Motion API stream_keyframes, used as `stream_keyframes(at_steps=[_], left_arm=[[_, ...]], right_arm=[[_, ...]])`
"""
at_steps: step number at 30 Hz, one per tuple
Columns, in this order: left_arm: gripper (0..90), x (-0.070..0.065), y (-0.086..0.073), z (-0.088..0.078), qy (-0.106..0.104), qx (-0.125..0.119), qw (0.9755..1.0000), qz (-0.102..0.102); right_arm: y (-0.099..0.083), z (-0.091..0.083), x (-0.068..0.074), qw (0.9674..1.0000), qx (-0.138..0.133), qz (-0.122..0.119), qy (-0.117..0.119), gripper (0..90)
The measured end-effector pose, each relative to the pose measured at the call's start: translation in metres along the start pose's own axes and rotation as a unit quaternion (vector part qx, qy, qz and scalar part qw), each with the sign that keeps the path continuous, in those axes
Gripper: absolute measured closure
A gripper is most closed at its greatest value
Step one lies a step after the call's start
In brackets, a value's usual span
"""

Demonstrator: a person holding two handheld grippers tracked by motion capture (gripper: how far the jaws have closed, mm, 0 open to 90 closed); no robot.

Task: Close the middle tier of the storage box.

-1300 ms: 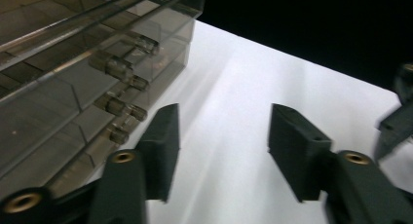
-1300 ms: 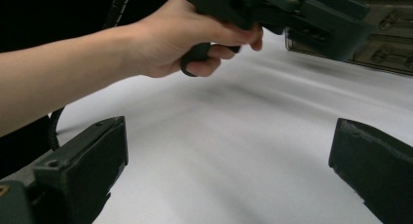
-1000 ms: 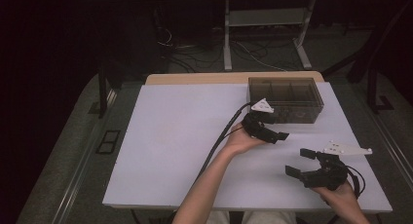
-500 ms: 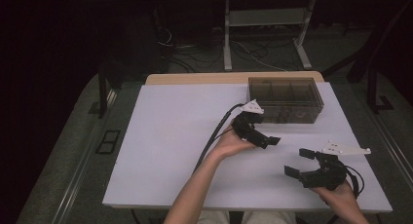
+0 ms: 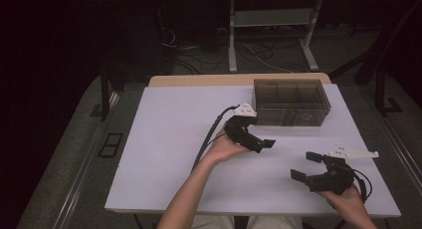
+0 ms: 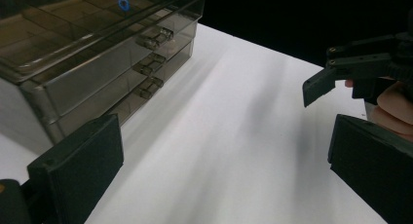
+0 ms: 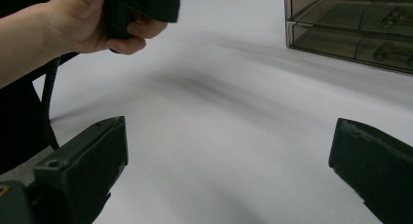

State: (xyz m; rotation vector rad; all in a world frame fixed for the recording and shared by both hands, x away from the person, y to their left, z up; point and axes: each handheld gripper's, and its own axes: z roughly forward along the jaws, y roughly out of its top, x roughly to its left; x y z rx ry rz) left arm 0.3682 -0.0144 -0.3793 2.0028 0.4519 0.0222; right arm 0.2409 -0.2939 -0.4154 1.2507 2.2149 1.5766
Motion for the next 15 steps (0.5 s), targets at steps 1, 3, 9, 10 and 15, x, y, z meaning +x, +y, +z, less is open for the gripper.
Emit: stream_keyframes(at_steps=[1,3,9,10,15], left_arm=[[0.0,0.000,-0.001,-0.003,0.001,-0.002,1.0000,0.001],[0.0,-0.001,-0.002,-0.008,0.003,-0.006,1.0000,0.002],[0.0,0.001,-0.007,-0.022,0.012,-0.011,0.9999,0.000],[0.0,0.001,-0.008,-0.024,0.013,-0.013,0.9998,-0.002],[0.0,0.005,-0.012,-0.035,0.022,-0.020,0.9995,-0.008]], right_arm=[[0.000,0.000,0.000,1.0000,0.000,-0.001,-0.001,0.2],[0.000,0.000,0.000,1.0000,0.001,0.000,-0.002,0.2],[0.000,0.001,-0.001,1.0000,0.002,-0.001,-0.003,0.2],[0.000,0.001,-0.001,1.0000,0.002,0.000,-0.003,0.2],[0.000,0.001,-0.001,1.0000,0.003,0.000,-0.004,0.2]])
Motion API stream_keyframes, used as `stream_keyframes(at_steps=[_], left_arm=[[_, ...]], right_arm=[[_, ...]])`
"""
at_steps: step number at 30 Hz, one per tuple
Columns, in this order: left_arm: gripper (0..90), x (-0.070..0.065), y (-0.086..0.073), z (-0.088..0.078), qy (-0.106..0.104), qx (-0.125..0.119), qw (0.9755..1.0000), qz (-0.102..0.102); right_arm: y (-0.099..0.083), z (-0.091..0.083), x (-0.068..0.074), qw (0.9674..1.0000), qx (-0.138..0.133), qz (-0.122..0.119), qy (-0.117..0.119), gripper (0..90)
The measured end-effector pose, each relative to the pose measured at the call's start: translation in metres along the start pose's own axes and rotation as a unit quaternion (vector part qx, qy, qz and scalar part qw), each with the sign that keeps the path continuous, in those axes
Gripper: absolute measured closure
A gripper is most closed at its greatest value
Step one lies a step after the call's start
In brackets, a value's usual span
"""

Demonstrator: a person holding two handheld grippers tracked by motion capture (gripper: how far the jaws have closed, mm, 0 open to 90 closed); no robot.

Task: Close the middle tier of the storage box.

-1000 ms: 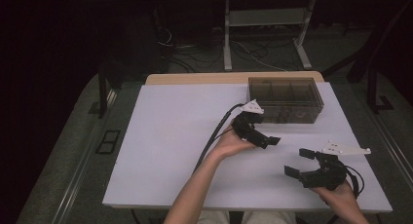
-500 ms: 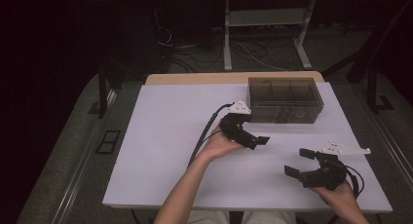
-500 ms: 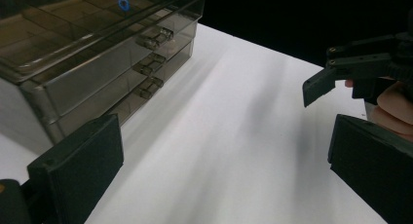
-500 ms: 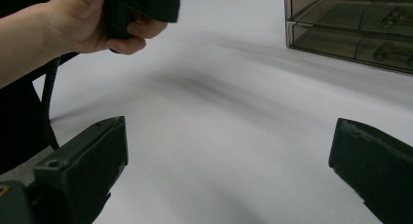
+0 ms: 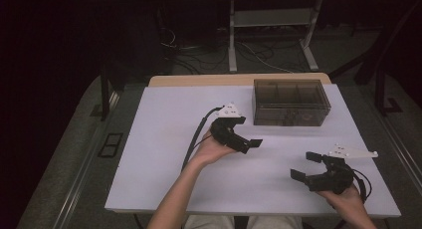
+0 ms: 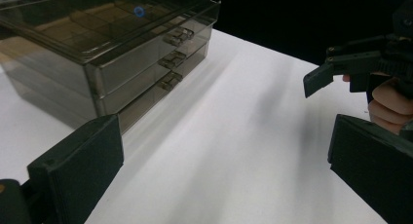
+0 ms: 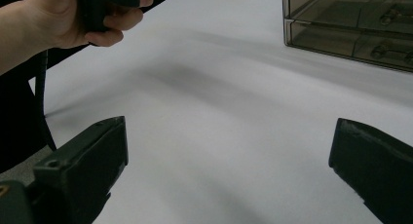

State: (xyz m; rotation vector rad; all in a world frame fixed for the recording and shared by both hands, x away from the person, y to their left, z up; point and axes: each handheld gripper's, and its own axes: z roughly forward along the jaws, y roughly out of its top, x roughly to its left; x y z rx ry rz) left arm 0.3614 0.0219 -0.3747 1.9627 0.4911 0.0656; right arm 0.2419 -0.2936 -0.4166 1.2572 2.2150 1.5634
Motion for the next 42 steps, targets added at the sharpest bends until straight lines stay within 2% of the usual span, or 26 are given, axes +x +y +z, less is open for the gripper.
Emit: stream_keyframes(at_steps=[28,42], left_arm=[[0.0,0.010,-0.023,-0.051,0.039,-0.026,0.9986,-0.024],[0.0,0.005,-0.035,-0.079,0.063,-0.033,0.9970,-0.030]], right_arm=[[0.000,0.001,-0.001,1.0000,0.003,0.002,-0.003,0.2],[0.000,0.001,0.000,1.0000,0.004,0.000,-0.004,0.2]])
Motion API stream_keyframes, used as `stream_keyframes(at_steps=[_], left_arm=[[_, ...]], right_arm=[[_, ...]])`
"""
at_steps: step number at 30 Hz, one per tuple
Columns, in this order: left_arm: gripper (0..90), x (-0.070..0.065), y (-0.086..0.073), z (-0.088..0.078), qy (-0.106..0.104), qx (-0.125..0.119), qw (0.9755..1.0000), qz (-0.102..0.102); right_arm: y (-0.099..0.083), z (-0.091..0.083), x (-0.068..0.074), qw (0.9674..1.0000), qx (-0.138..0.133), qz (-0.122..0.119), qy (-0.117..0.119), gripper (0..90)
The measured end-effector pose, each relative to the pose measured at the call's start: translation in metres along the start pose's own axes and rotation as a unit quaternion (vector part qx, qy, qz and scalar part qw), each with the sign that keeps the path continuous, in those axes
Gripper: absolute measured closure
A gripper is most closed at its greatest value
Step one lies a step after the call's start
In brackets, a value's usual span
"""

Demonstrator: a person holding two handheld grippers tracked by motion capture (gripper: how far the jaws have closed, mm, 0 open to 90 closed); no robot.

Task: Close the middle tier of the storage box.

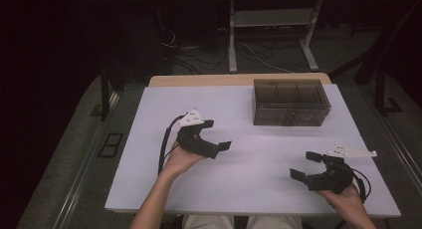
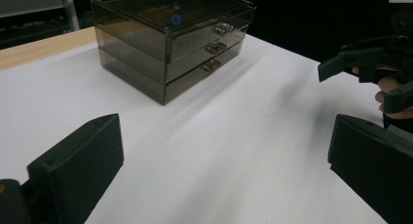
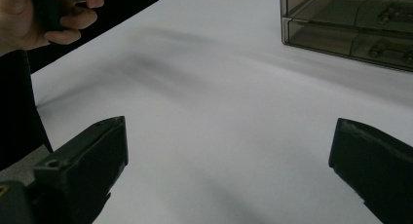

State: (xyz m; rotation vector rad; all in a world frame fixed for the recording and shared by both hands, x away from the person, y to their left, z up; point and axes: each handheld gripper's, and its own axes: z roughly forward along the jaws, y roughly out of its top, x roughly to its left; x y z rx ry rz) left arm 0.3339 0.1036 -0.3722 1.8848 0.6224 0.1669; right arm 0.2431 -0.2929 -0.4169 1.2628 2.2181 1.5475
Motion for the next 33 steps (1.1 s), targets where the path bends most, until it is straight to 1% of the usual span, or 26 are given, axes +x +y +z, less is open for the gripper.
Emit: stream_keyframes(at_steps=[3,6,14,17,20,22,26,32,33], left_arm=[[0.0,-0.001,-0.004,-0.006,0.006,0.004,1.0000,0.003],[0.0,-0.002,-0.007,-0.012,0.010,0.002,0.9999,0.000],[0.0,-0.004,-0.021,-0.029,0.029,0.004,0.9995,-0.011],[0.0,-0.005,-0.027,-0.037,0.038,0.003,0.9991,-0.017],[0.0,-0.005,-0.031,-0.044,0.044,-0.002,0.9988,-0.022],[0.0,-0.006,-0.034,-0.048,0.049,-0.005,0.9985,-0.025],[0.0,-0.007,-0.038,-0.057,0.058,-0.010,0.9979,-0.026],[0.0,-0.008,-0.044,-0.066,0.071,-0.017,0.9968,-0.032],[0.0,-0.009,-0.046,-0.068,0.073,-0.016,0.9967,-0.032]], right_arm=[[0.000,0.000,0.000,1.0000,0.002,-0.002,-0.001,0.2],[0.000,0.000,0.000,1.0000,0.003,0.000,0.000,0.2],[0.000,0.000,0.000,1.0000,0.002,-0.002,-0.002,0.2],[0.000,0.000,0.000,1.0000,0.003,0.001,-0.004,0.2],[0.000,0.000,0.000,1.0000,0.001,0.000,-0.006,0.2],[0.000,-0.001,0.000,1.0000,0.001,0.004,-0.006,0.2],[0.000,-0.001,0.000,1.0000,0.000,0.005,-0.007,0.2],[0.000,-0.001,-0.001,0.9999,0.000,0.005,-0.010,0.2],[0.000,-0.001,-0.001,0.9999,-0.001,0.002,-0.011,0.2]])
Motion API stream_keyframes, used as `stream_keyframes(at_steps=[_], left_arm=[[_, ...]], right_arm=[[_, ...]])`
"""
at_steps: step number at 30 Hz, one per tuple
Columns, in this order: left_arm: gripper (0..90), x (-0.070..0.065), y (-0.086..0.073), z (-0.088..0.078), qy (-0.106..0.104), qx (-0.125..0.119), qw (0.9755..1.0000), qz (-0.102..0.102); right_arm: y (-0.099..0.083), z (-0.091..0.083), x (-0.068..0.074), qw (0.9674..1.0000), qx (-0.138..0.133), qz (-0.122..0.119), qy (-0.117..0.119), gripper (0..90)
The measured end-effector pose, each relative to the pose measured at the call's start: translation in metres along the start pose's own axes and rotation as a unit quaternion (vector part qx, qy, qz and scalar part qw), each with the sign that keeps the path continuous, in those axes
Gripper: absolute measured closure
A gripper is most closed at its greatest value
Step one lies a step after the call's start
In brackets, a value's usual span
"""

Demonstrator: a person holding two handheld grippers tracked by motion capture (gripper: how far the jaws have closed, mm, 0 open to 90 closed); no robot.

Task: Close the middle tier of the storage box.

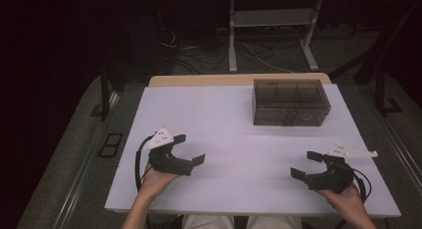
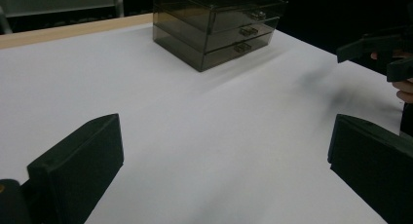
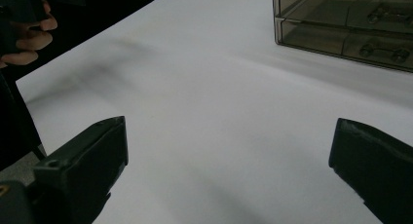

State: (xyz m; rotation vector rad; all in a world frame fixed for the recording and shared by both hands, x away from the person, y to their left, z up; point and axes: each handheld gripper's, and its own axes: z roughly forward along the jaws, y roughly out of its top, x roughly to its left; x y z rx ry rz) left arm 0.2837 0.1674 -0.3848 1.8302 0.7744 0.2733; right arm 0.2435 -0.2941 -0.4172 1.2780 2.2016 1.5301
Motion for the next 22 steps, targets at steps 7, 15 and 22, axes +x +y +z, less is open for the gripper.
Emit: stream_keyframes(at_steps=[7,15,22], left_arm=[[0.0,-0.003,-0.012,-0.007,0.008,-0.001,0.9999,-0.010],[0.0,-0.003,-0.026,-0.012,0.018,-0.001,0.9997,-0.017],[0.0,0.001,-0.035,-0.017,0.027,-0.001,0.9993,-0.025]], right_arm=[[0.000,0.000,0.000,1.0000,0.000,0.002,-0.004,0.2],[0.000,0.001,0.000,1.0000,-0.001,0.003,-0.008,0.2],[0.000,0.001,0.000,1.0000,-0.001,0.003,-0.009,0.2]])
